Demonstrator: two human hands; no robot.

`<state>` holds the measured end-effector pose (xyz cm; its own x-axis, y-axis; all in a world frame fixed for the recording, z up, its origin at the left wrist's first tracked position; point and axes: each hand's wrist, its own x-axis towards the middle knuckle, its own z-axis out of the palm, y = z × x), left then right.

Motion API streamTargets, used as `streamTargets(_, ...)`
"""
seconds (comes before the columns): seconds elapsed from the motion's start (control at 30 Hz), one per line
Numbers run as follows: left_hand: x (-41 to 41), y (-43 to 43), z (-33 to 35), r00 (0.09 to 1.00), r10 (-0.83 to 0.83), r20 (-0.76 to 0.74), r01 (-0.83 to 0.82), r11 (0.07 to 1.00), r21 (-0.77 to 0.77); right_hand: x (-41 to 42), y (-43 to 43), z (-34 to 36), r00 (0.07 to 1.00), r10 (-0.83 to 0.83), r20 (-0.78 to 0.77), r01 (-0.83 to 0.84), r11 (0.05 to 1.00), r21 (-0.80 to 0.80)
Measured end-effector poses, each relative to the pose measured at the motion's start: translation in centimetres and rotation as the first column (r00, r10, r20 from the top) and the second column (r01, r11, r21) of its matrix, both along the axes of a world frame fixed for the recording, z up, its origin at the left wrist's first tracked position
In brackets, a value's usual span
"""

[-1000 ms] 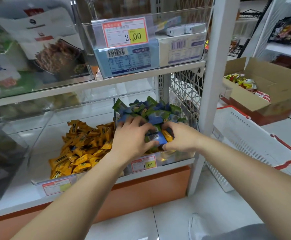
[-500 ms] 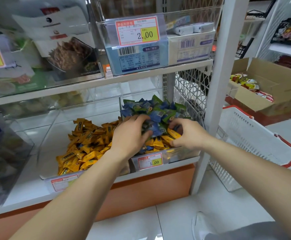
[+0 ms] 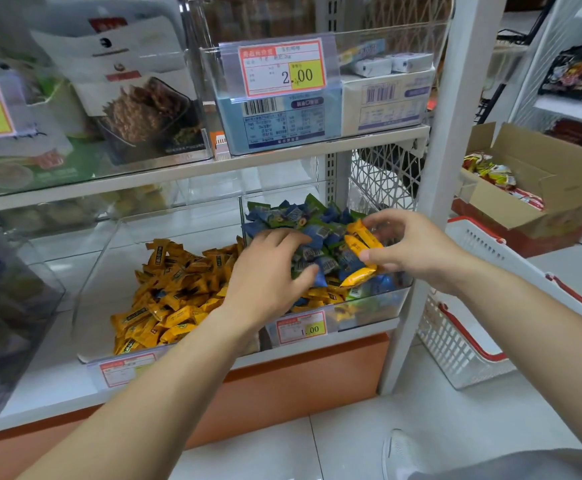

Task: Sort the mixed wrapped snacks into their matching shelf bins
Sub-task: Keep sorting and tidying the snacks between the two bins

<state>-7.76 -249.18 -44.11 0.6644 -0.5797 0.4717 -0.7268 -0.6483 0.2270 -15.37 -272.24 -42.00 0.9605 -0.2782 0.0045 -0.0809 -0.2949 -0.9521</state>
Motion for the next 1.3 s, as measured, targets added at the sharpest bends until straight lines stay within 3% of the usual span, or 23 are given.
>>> streamTargets(0.07, -0.9, -1.0, 0.2, 0.999, -0.042, 0.032, 0.042, 0.999, 0.008, 0.2, 0.5, -0.2, 0.999, -0.028, 0.029, 0.027, 0.998, 0.049)
streamTargets(0.17, -2.0, -2.5, -0.5, 0.999, -0.025, 0.035, 0.018, 0.985, 0.173, 0.8, 1.5, -1.2, 0.999, -0.038, 0.024, 0.037, 0.998, 0.058)
streamTargets(0.27, -1.9, -3.1, -2.1, 0.999, 0.008, 0.051, -0.019, 0.973, 0.231, 1.1, 1.9, -1.9, 1.0, -0.021, -0.009, 0.02, 0.999, -0.032)
streamTargets(0.4, -1.5, -3.6, -2.7, 1.0, 0.006, 0.018, -0.009, 0.981, 0.191, 1.0, 1.5, -2.1, 1.0, -0.007, -0.014, 0.004, 0.987, -0.163)
streamTargets(0.47, -1.3, -3.6, -2.6, 0.999, -0.01, -0.032, 0.014, 0.993, 0.117, 0.8, 1.4, -2.0, 1.0, -0.011, -0.005, 0.01, 0.981, -0.192)
streamTargets(0.53, -1.1, -3.4, -2.4, 0.985, -0.021, -0.169, 0.006, 0.996, -0.091, 0.6, 1.3, -1.9, 1.0, -0.023, 0.011, 0.024, 0.987, -0.16)
streamTargets(0.6, -1.1, -3.3, -1.8, 0.943, -0.086, -0.321, -0.018, 0.951, -0.309, 0.4, 1.5, -1.7, 1.0, -0.02, 0.019, 0.02, 1.0, 0.002)
streamTargets(0.67, -1.3, -3.2, -0.7, 0.884, -0.233, -0.405, 0.032, 0.895, -0.445, 0.1, 1.9, -1.2, 0.999, 0.043, 0.031, -0.049, 0.964, 0.261)
streamTargets(0.77, -1.5, -2.4, 0.7, 0.787, -0.382, -0.484, 0.065, 0.832, -0.551, -0.2, 3.2, -0.4, 0.99, 0.128, 0.056, -0.14, 0.893, 0.427)
streamTargets(0.83, -1.6, -1.5, 1.4, 0.796, -0.369, -0.48, 0.053, 0.832, -0.552, -0.4, 4.4, 0.0, 0.988, 0.141, 0.058, -0.152, 0.889, 0.432)
streamTargets(0.9, -1.5, -0.1, 1.9, 0.841, -0.308, -0.446, 0.042, 0.857, -0.513, -0.6, 5.8, 0.2, 0.988, 0.15, 0.036, -0.154, 0.932, 0.328)
streamTargets(0.97, -1.1, 2.2, 2.5, 0.897, -0.21, -0.39, 0.007, 0.887, -0.461, -0.5, 7.0, 0.2, 0.99, 0.141, 0.026, -0.141, 0.99, 0.018)
streamTargets(1.07, 0.3, 6.9, 2.8, 0.948, 0.063, -0.311, -0.177, 0.919, -0.351, 0.0, 8.6, -0.3, 0.979, 0.201, 0.04, -0.173, 0.916, -0.361)
streamTargets(1.17, 1.8, 11.1, 2.1, 0.897, 0.266, -0.352, -0.359, 0.904, -0.232, 0.2, 9.9, -0.9, 0.971, 0.24, -0.005, -0.214, 0.854, -0.475)
streamTargets(1.27, 2.4, 13.5, 1.6, 0.844, 0.427, -0.326, -0.416, 0.903, 0.107, 0.1, 10.6, -1.0, 0.96, 0.276, -0.045, -0.247, 0.764, -0.596)
streamTargets(1.3, 2.3, 13.7, 1.9, 0.849, 0.446, -0.284, -0.42, 0.895, 0.152, 0.0, 10.6, -0.9, 0.958, 0.284, -0.05, -0.25, 0.733, -0.632)
